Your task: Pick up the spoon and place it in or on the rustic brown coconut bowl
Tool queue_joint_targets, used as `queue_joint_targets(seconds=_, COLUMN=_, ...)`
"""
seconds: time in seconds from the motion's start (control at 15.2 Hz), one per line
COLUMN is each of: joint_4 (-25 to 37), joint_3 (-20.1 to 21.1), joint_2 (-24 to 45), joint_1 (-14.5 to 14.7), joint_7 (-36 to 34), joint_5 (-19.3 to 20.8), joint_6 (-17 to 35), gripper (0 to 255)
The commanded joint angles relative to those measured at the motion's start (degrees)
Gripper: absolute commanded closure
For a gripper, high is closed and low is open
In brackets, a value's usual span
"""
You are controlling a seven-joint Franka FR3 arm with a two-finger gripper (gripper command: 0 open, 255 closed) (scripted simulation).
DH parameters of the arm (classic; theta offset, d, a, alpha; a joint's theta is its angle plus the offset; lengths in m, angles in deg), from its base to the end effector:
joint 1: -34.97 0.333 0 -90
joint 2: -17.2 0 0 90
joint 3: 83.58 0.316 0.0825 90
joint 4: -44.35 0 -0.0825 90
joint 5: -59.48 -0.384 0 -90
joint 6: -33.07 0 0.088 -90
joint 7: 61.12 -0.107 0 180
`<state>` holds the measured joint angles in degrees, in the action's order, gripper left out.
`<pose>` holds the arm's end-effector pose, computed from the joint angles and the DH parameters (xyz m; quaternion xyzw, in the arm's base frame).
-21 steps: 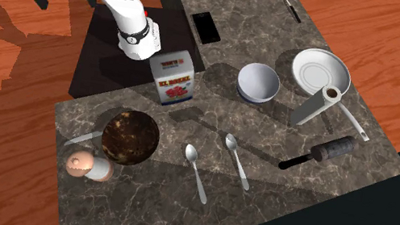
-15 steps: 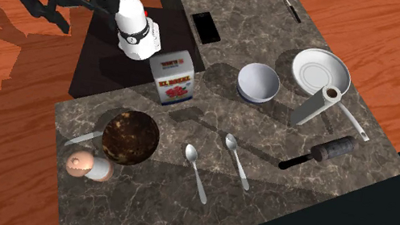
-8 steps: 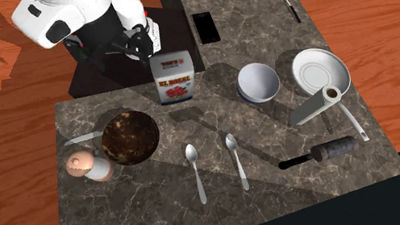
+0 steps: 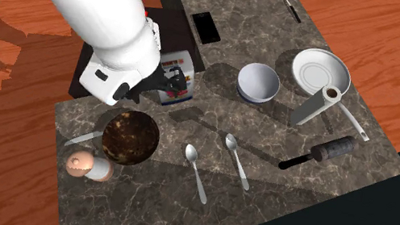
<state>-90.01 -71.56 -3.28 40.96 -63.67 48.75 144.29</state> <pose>0.4094 0.1505 0.4636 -0.9943 -0.0910 0.0336 0.0448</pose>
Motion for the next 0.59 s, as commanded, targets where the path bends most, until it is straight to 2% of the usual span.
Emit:
queue_joint_targets(seconds=0.0, joint_4=0.95, joint_3=1.37, joint_2=4.05, joint_1=0.57, joint_7=-0.94, joint_5=-0.17, joint_6=2.94, gripper=0)
queue_joint_targets(seconds=0.53, joint_4=8.33, joint_3=5.67, joint_2=20.56, joint_1=2.97, joint_7=-5.51, joint_5=1.82, joint_6=11.05, gripper=0)
